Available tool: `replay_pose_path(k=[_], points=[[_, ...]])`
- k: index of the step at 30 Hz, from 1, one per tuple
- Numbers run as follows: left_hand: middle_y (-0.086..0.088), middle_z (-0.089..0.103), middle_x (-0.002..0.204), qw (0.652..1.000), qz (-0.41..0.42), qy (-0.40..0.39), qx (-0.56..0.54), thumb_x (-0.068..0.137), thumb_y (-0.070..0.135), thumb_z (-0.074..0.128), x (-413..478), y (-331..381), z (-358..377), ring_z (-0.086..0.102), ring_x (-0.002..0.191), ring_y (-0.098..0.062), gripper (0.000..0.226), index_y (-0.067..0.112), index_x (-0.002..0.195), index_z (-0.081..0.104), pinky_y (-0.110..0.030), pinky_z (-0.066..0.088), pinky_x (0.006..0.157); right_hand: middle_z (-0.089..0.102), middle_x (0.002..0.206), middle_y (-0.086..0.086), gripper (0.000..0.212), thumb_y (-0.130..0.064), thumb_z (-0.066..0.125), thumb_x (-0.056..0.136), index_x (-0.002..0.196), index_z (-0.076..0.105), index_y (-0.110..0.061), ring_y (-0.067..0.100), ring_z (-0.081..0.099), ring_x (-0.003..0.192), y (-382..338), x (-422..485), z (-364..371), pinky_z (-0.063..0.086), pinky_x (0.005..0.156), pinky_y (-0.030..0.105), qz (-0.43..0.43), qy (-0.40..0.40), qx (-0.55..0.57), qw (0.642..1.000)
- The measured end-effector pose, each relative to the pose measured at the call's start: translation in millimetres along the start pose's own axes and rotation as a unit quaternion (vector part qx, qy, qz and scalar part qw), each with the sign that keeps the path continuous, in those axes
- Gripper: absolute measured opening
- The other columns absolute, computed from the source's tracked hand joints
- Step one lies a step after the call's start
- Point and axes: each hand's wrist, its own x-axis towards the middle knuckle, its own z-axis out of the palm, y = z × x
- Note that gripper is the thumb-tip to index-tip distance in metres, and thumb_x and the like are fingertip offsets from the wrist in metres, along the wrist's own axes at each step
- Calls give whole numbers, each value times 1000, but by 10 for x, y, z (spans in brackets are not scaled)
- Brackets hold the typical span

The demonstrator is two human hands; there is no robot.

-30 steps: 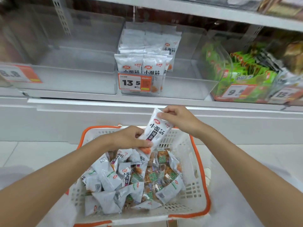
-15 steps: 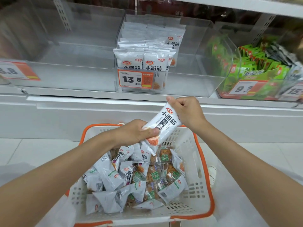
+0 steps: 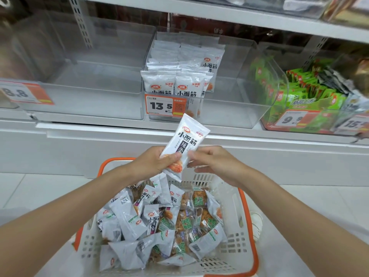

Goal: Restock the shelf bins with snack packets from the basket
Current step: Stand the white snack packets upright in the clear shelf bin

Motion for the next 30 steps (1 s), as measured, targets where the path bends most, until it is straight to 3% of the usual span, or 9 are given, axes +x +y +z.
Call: replay_pose_path(k=[5,7,10,13,17,19,22,26,30], points=[[-3,72,107,998,50,23,35,101,34,43,86,217,-40,70,93,-12,34,11,116,63,-23,55,80,73,108,7,21,-10,65,92,112,68,-6,22,71,95,-84,15,-77,57,87,31,-51,70,40,995],[-7,72,99,992,82,50,79,100,30,49,200,353,-87,64,82,-10,28,8,105,66,-26,50,72,74,106,4,24,-12,68,90,114,67,-9,21,71,97,-164,-24,-166,57,88,33,-75,76,34,994],[4,64,80,981,139,66,120,97,24,56,356,686,-110,54,66,-2,21,8,90,67,-22,42,60,75,99,2,25,-6,72,85,110,69,-11,12,70,86,-334,-92,-292,57,75,26,-145,108,9,984],[10,72,99,965,204,71,148,95,20,62,507,1132,-105,67,86,-2,15,14,104,71,-21,53,77,73,94,-9,25,-3,71,84,104,68,-17,2,69,81,-535,-96,-481,51,71,17,-260,231,-59,936],[15,68,108,919,268,129,259,92,32,64,754,1678,-218,59,95,1,25,25,115,69,-13,43,78,70,90,-14,23,-11,71,84,98,65,-27,6,66,81,-775,12,-812,53,76,23,-350,373,-143,847],[8,66,116,914,254,146,281,93,33,63,938,1799,-350,58,103,-4,33,21,123,65,-19,46,89,70,88,-13,20,-14,72,84,97,65,-26,8,66,81,-815,158,-983,53,76,26,-324,396,-169,842],[1,63,126,913,209,157,314,98,24,54,1259,1838,-558,57,113,-11,32,16,129,60,-25,43,100,73,86,-11,20,-26,82,76,93,72,-22,11,68,82,-812,484,-1228,54,72,28,-224,363,-184,885],[-2,53,142,900,149,150,381,103,19,41,1685,1895,-725,49,128,-19,35,15,135,56,-25,35,103,70,78,-5,26,-30,88,69,88,73,-19,7,60,66,-903,1042,-1462,44,53,16,-107,302,-226,920],[2,43,149,880,116,110,447,106,24,32,1991,1854,-819,42,135,-20,37,24,137,53,-24,31,105,73,97,6,46,-41,86,68,102,71,-14,21,69,87,-997,1644,-1481,56,73,29,-51,276,-263,923]])
